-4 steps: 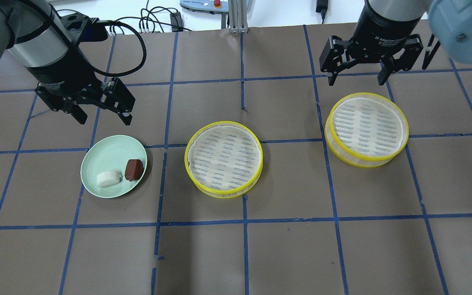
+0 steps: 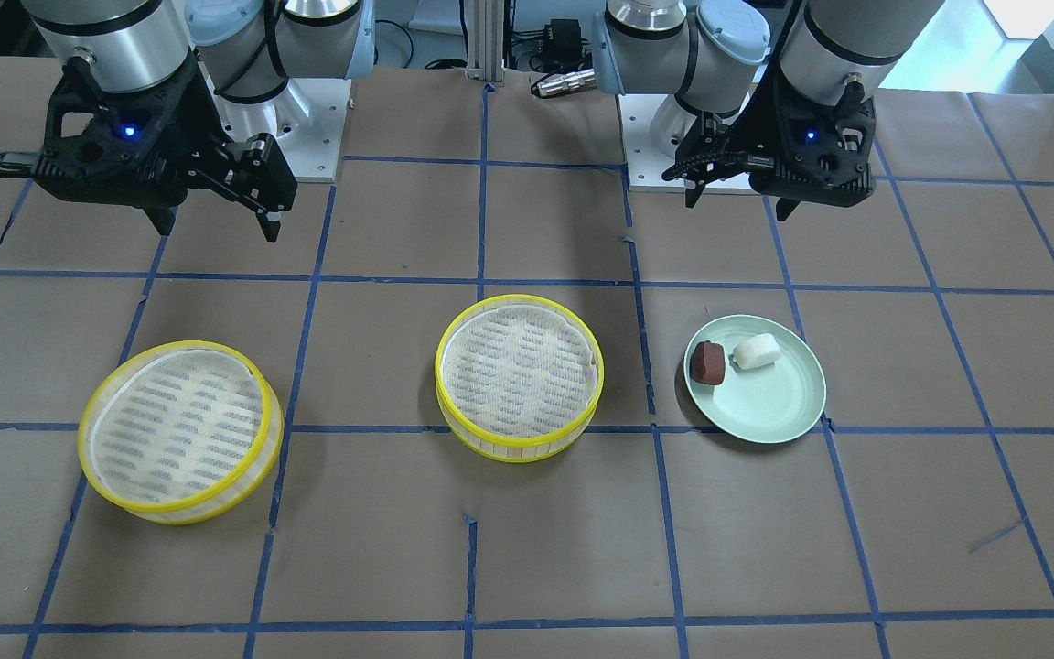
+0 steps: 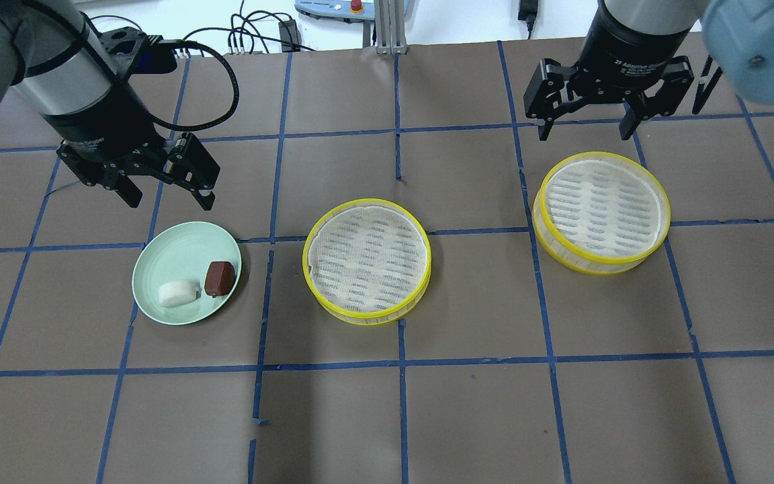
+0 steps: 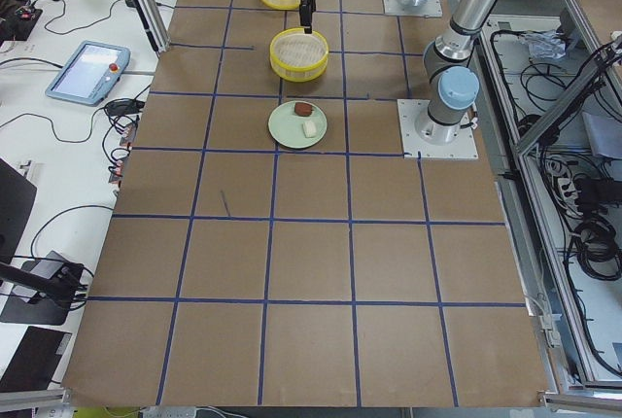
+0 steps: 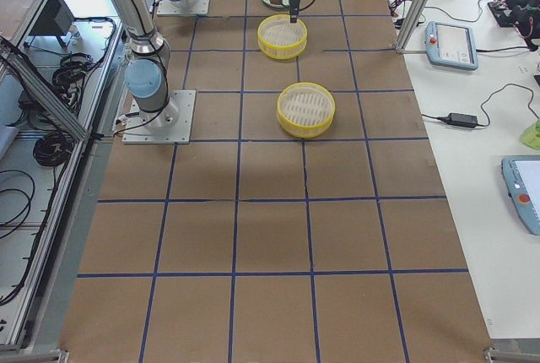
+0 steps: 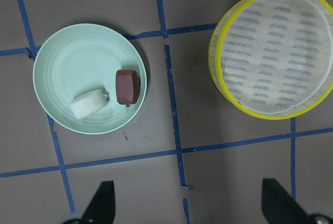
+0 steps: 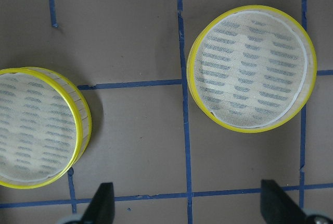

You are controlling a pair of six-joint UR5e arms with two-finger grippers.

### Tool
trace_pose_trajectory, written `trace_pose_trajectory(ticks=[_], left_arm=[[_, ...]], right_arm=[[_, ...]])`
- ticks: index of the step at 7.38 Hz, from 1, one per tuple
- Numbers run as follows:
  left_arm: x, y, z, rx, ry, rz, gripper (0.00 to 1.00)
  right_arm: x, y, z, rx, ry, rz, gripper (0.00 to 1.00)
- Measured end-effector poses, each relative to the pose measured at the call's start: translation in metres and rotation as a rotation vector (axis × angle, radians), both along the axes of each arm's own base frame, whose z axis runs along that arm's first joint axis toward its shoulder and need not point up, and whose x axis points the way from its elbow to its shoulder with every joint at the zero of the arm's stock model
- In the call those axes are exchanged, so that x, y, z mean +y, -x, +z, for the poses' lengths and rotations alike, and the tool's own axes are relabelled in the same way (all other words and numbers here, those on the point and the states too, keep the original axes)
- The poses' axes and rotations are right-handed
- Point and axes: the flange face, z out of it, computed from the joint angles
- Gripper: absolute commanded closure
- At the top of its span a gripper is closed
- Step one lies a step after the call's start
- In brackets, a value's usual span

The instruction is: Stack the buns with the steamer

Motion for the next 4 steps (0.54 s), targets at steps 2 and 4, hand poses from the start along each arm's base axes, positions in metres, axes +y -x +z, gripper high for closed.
trace_pose_trajectory(ticks=[2, 4], left_arm=[[-0.014, -0.04, -0.05, 0.006, 0.021, -0.018, 0.02], [-0.025, -0.094, -0.136, 0.009, 0.059, -0.04, 0.02]], right_arm=[[-0.002, 0.002, -0.003, 0.001, -0.006, 0.003, 0.0], [-0.009, 0.003, -0.035, 0.004, -0.041, 0.004, 0.0]])
